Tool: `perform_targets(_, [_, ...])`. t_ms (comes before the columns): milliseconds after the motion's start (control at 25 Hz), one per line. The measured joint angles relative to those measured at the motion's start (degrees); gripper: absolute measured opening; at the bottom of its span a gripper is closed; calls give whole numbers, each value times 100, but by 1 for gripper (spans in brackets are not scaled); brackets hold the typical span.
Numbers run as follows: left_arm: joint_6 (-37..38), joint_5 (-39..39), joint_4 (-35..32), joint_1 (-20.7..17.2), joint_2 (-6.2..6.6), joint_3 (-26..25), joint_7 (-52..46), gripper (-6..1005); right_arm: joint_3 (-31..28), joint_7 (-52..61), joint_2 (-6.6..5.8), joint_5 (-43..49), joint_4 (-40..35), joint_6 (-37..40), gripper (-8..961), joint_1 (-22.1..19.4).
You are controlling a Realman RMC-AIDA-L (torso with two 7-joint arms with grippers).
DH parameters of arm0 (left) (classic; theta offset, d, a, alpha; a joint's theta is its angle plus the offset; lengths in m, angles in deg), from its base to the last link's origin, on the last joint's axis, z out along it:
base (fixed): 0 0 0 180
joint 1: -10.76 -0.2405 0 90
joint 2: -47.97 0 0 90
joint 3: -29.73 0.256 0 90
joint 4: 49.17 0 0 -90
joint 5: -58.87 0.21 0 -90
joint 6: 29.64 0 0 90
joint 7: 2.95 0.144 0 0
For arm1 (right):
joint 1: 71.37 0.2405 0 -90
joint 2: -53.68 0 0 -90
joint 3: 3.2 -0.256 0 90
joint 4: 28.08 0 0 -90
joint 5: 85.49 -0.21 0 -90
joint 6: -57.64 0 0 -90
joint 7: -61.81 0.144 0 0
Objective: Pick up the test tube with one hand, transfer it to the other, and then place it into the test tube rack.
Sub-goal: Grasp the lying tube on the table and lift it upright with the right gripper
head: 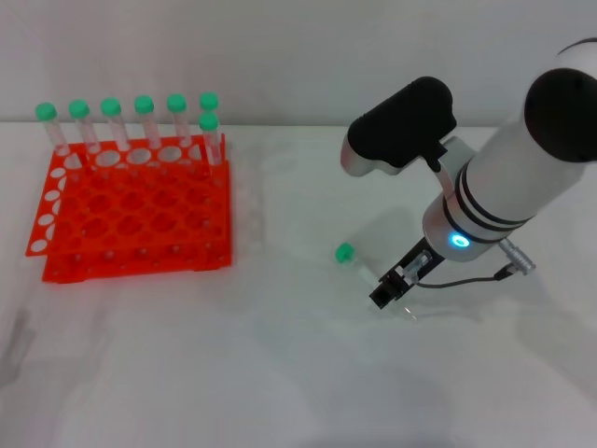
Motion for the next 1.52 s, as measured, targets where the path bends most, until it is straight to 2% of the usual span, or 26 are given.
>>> perform_targets(280, [-5,-36,13,17,18,-39,3,809,10,-181,-1,-407,492,174,678,154])
perform_targets(600, [-6,-52,-18,87,30,-50,4,804,35,-200,-1,-451,658,267,545,216])
perform_targets(800, [-6,-105,-23,87,37,-50,4,801,56,-200,-1,-452,828,305,343,296])
perform_targets(1200, [-9,-169,-30,87,39,-50,4,794,57,-372,-7,-452,737,394,201,290])
perform_targets(1360, [-32,-182,-35,87,39,-50,5,791,-325,-693,-39,-455,282,427,183,-3])
perform_targets(1480, [-49,-244,-40,88,38,-50,51,789,-902,-1203,-33,-507,-403,489,179,-552])
perform_targets(1520, [-54,-269,-40,86,37,-49,79,788,-1153,-1478,-35,-605,-752,609,178,-879])
